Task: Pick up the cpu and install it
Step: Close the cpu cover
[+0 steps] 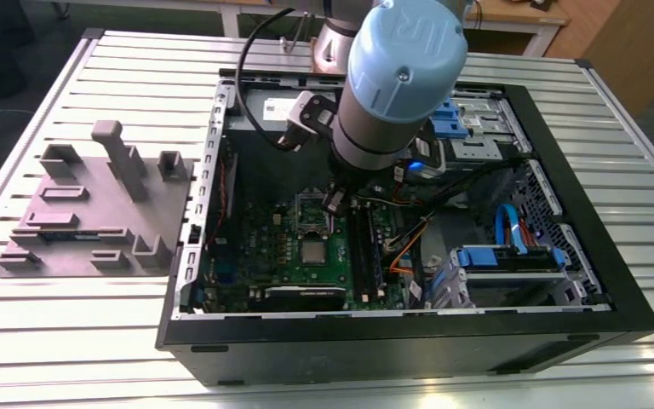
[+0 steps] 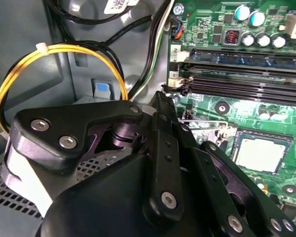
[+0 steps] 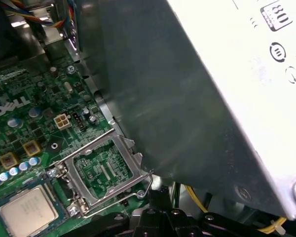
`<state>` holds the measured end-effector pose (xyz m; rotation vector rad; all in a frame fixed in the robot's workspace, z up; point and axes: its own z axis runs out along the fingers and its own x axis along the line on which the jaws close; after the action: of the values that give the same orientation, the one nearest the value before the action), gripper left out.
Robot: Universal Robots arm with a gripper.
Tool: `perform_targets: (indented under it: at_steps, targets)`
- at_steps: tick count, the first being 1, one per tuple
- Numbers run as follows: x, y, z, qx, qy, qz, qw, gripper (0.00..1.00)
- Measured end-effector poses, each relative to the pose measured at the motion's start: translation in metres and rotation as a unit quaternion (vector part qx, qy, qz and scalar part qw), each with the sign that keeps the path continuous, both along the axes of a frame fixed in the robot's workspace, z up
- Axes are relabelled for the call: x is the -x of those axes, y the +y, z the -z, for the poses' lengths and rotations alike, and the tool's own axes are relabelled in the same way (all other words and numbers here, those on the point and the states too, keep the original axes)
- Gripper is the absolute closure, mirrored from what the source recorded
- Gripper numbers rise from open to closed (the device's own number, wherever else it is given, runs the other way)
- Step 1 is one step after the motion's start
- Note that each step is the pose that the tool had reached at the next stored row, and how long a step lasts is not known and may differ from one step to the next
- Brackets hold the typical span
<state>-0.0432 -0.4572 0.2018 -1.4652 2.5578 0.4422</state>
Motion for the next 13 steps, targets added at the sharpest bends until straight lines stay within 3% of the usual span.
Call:
perform_targets:
  at_steps: [5, 9, 11, 13]
  targets:
    - [0.0001, 0.0014, 0.0034, -0.0046, 0.0, 0.0, 0.99999, 0.9]
    - [0.0, 0.0014, 0.0035, -0.0048, 0.0, 0.0, 0.99999, 0.9]
    - [0.0, 0.0018, 0.0037, -0.0041, 0.0, 0.0, 0.99999, 0.9]
    - [0.0001, 0.0028, 0.0035, 0.0001, 0.0, 0.0, 1.0, 0.9]
